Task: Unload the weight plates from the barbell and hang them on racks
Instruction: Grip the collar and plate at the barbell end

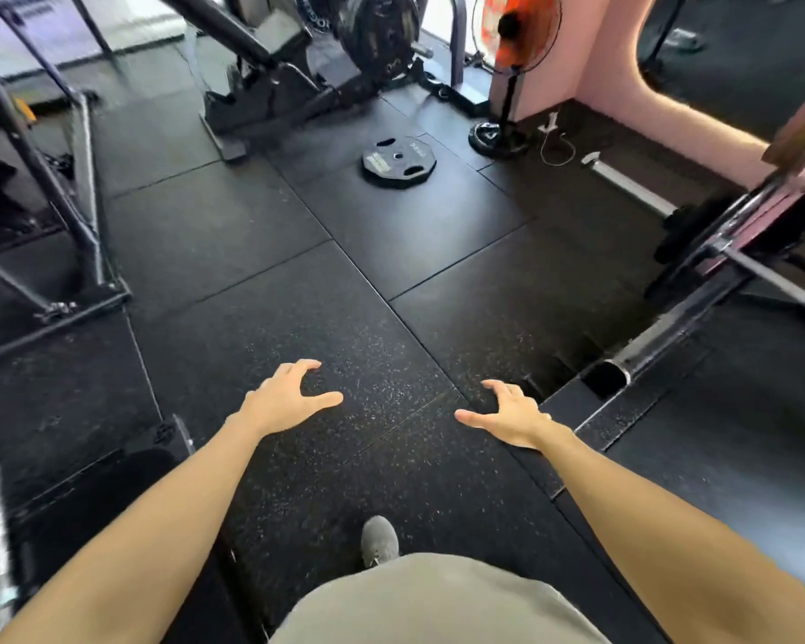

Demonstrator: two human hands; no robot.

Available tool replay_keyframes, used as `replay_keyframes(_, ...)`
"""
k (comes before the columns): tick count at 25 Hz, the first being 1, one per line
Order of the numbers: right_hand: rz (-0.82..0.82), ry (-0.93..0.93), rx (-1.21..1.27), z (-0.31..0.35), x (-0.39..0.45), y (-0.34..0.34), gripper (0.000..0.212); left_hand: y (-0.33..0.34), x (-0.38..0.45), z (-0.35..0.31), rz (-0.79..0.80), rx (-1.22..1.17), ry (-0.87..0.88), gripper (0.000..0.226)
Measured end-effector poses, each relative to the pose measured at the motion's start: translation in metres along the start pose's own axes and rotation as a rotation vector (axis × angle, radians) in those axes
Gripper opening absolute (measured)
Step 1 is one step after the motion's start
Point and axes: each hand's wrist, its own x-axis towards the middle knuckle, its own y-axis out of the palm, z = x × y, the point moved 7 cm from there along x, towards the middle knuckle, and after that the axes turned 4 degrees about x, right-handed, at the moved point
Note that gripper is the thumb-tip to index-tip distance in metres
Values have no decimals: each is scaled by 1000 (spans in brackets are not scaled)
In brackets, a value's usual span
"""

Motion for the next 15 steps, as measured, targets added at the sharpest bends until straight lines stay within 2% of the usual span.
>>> replay_keyframes(6,-15,-3,-5,82,80,-41,95,-79,86,10,0,1,7,81)
replay_keyframes(11,-12,16,-31,125,163,-68,96,-117,172,13,61,4,26,84)
replay_keyframes(15,-16,31,-57,164,257,-112,95,-176,270,-7,51,18,32,84)
